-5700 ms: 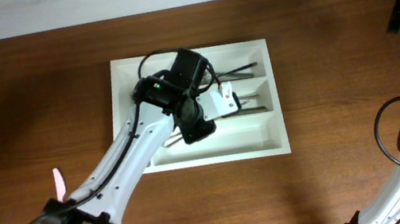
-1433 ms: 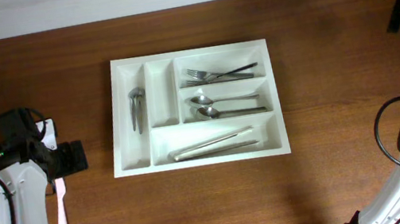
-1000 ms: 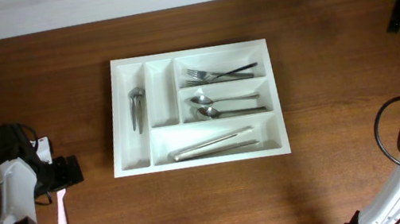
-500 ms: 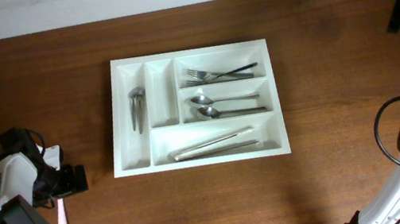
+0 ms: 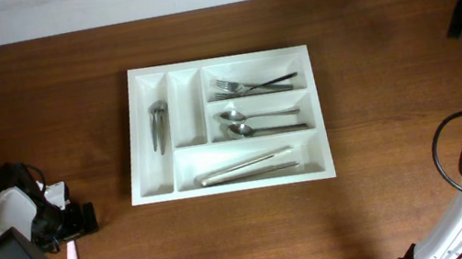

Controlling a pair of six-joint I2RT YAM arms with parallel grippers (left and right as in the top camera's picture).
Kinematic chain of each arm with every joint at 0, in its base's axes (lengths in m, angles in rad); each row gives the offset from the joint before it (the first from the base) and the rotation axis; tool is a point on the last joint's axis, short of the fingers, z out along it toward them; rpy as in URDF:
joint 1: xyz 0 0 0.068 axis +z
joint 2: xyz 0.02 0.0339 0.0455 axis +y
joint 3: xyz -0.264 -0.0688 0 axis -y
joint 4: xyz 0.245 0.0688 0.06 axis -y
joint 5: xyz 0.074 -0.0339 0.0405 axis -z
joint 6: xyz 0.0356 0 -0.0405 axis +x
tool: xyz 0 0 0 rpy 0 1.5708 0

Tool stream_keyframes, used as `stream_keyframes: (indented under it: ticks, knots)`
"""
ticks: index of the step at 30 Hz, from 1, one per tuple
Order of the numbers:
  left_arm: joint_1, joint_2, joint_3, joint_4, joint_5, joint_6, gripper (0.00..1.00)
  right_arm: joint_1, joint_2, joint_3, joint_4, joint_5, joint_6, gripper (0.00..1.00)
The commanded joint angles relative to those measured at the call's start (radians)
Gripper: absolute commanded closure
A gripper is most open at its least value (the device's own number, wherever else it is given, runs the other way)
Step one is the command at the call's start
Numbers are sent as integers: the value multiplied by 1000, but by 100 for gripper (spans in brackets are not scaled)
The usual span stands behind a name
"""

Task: Pack container
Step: 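Lower the left gripper and grasp the pink knife handle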

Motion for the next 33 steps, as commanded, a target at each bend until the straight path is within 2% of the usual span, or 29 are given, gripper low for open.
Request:
stream_keyframes:
  ticks: [1, 12, 33]
  knots:
    - [5, 10, -28, 14, 7, 68, 0, -3, -3, -1, 0, -2, 9, 1]
    - [5, 15, -33, 37, 10, 116, 0, -4, -3, -1, 0, -2, 9, 1]
    - [5, 73, -42, 92, 12, 77, 2, -3, -3, -1, 0, -2, 9, 1]
